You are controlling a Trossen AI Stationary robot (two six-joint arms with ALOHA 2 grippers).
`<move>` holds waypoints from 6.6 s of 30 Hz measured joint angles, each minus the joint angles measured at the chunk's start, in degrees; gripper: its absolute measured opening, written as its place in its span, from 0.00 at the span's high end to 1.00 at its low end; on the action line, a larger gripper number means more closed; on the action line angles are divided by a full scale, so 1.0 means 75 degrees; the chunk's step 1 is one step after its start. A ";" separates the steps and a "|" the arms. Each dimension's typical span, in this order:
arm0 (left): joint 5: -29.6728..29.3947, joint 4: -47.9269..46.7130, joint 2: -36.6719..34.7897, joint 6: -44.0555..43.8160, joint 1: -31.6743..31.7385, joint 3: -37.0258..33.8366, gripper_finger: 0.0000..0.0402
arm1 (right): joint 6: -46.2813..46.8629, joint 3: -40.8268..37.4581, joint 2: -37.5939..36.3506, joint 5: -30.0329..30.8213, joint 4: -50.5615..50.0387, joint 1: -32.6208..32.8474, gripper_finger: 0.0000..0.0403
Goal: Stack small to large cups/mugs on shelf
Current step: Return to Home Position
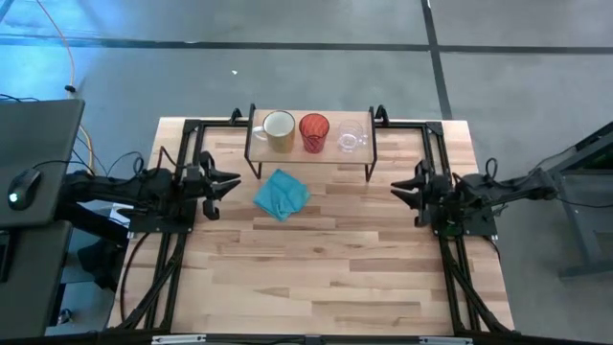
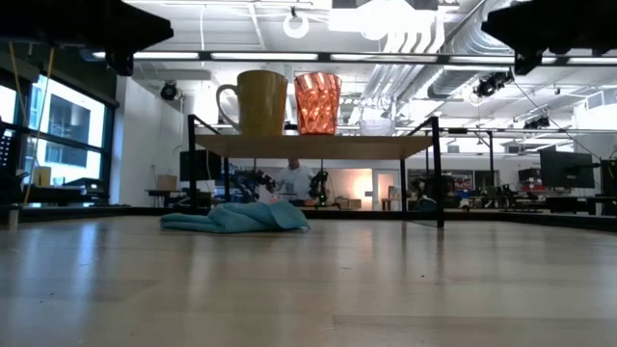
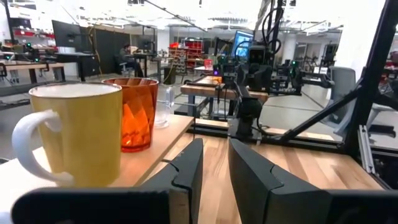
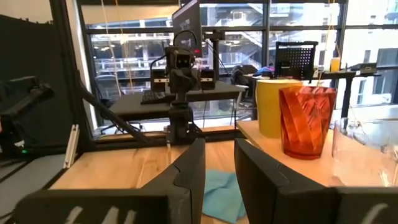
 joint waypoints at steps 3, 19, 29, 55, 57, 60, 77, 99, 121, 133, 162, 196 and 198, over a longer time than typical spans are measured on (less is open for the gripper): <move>0.0002 -0.0028 -0.0194 0.0012 0.0000 -0.0161 0.83 | -0.0081 -0.0353 -0.0210 0.0006 0.0228 0.0000 0.81; 0.0237 0.0433 -0.0433 0.0345 0.0000 -0.0591 0.83 | -0.1291 -0.1301 -0.0805 -0.0609 0.1051 0.0000 0.81; 0.1221 -0.0020 -0.0433 0.0634 -0.0001 -0.0591 0.83 | -0.1302 -0.1439 -0.0788 -0.0667 0.0826 0.0000 0.81; 0.1823 0.2133 -0.0430 0.1719 0.0000 -0.1681 0.83 | -0.1292 -0.1445 -0.0788 -0.0670 0.0684 -0.0003 0.81; 0.1812 0.2335 -0.0433 0.1897 0.0000 -0.1681 0.83 | -0.1441 -0.1445 -0.0788 -0.0668 0.0742 0.0000 0.81; 0.1539 0.2653 -0.0431 0.2247 0.0000 -0.1681 0.83 | -0.1836 -0.1445 -0.0788 -0.0547 0.0841 -0.0003 0.81; 0.1689 0.2523 -0.0430 0.1473 0.0002 -0.1681 0.83 | -0.0957 -0.1448 -0.0788 -0.1743 0.0543 -0.1364 0.81; 0.1779 0.2021 -0.0432 0.0723 0.0000 -0.1681 0.83 | 0.0275 -0.1256 -0.0782 -0.2404 -0.0010 -0.1399 0.81; 0.1765 0.2007 -0.0432 0.0720 0.0000 -0.1681 0.83 | 0.0443 -0.1121 -0.0785 -0.1893 -0.0322 -0.1402 0.81; 0.1765 0.2007 -0.0430 0.0720 0.0000 -0.1681 0.83 | 0.0313 -0.1115 -0.0785 -0.1473 -0.0445 -0.1402 0.81; 0.1765 0.2007 -0.0430 0.0720 0.0000 -0.1681 0.83 | 0.0307 -0.1107 -0.0785 -0.1477 -0.1674 -0.1402 0.81; 0.1765 0.2007 -0.0432 0.0720 0.0000 -0.1681 0.83 | 0.0308 -0.1104 -0.0785 -0.1477 -0.1689 -0.1402 0.81; 0.1765 0.2007 -0.0433 0.0720 0.0000 -0.1681 0.83 | 0.0307 -0.1104 -0.0785 -0.1477 -0.1689 -0.1401 0.81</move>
